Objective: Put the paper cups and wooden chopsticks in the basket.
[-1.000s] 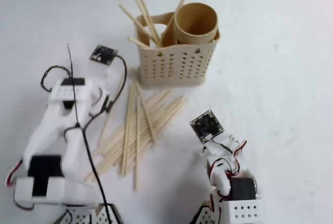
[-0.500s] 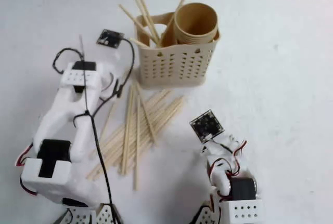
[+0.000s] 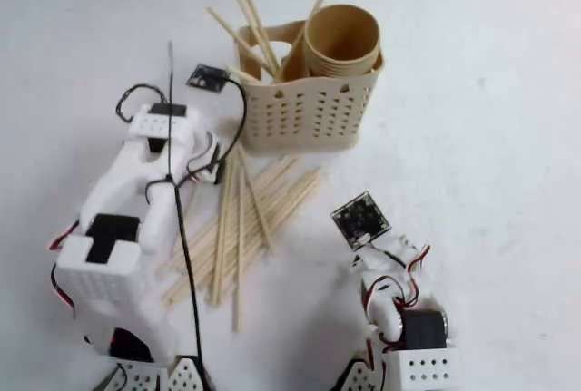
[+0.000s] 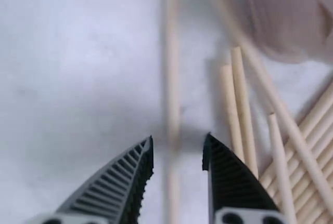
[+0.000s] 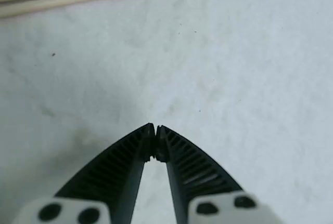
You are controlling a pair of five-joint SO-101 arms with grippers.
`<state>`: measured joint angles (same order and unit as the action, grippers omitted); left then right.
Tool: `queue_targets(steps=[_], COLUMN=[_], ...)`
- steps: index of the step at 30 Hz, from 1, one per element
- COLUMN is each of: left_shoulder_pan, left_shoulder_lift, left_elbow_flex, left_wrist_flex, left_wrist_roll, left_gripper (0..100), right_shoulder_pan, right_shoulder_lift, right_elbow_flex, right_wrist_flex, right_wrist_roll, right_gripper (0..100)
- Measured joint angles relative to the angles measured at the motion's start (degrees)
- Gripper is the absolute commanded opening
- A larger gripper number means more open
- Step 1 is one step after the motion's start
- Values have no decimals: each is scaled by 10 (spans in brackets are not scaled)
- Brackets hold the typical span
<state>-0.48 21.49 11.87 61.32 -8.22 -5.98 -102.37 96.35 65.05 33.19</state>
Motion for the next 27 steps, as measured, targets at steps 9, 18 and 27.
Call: queue_targets(steps=[9,18,27], left_shoulder_pan=[-55,-65,-85], left_shoulder_lift=[33,37,-16], left_elbow_flex=[-50,-69,-279], left_wrist_flex=[66,84,264], left_wrist_roll=[11,-4,12], left_gripper=[24,22,22], right_shoulder_pan=[0,0,0], right_shoulder_lift=[0,0,0], right_elbow_flex=[0,0,0], right_wrist_flex=[0,0,0], right_wrist_roll=[0,0,0], right_gripper=[19,19,20])
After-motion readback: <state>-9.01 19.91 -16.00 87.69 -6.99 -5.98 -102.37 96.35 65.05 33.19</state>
